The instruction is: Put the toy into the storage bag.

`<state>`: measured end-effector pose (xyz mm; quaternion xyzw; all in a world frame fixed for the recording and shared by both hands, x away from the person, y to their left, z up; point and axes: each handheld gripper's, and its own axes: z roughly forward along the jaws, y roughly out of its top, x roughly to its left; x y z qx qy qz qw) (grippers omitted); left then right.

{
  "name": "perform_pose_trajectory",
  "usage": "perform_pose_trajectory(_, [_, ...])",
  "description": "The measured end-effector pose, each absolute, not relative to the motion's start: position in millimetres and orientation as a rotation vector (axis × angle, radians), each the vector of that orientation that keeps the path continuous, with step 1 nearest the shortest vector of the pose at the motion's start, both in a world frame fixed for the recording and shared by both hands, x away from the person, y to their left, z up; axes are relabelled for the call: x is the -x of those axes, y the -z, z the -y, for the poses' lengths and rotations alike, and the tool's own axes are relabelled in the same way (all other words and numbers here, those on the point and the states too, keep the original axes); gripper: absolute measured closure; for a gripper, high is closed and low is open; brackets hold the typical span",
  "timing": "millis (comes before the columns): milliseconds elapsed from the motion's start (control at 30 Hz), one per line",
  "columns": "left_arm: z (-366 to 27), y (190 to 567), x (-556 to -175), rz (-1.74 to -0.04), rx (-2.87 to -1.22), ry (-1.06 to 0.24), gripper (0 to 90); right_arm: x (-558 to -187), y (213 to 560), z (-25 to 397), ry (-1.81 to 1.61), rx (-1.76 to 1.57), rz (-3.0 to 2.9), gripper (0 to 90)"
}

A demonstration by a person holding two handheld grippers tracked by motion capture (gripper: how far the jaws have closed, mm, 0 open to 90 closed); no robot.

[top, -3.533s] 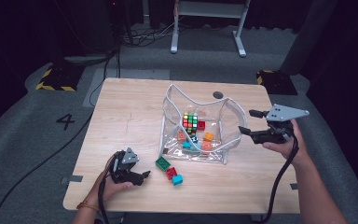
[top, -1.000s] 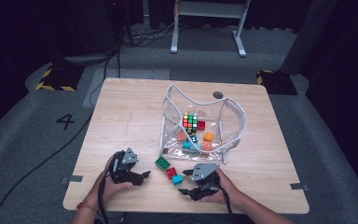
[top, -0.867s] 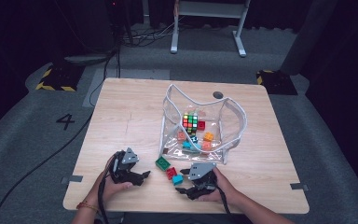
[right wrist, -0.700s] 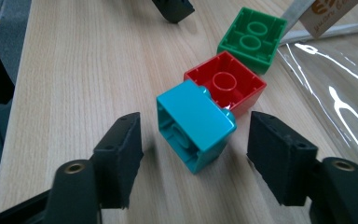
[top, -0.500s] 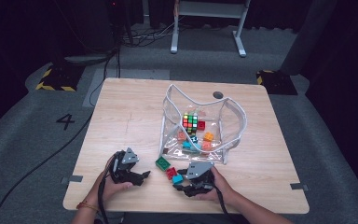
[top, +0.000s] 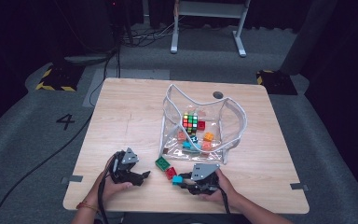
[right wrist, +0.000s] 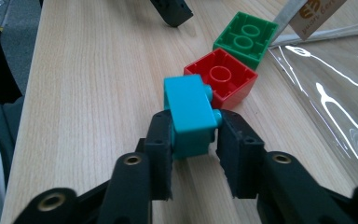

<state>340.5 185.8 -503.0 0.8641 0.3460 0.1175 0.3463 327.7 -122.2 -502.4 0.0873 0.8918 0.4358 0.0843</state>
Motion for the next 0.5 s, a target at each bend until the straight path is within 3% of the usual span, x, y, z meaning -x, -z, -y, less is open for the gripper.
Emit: perform_pose_trajectory(500, [-186,503,-340,-0.899,-2.241,-0.305,14.4,-324,491,148,-1.32,-0.306,-2.652,68.3])
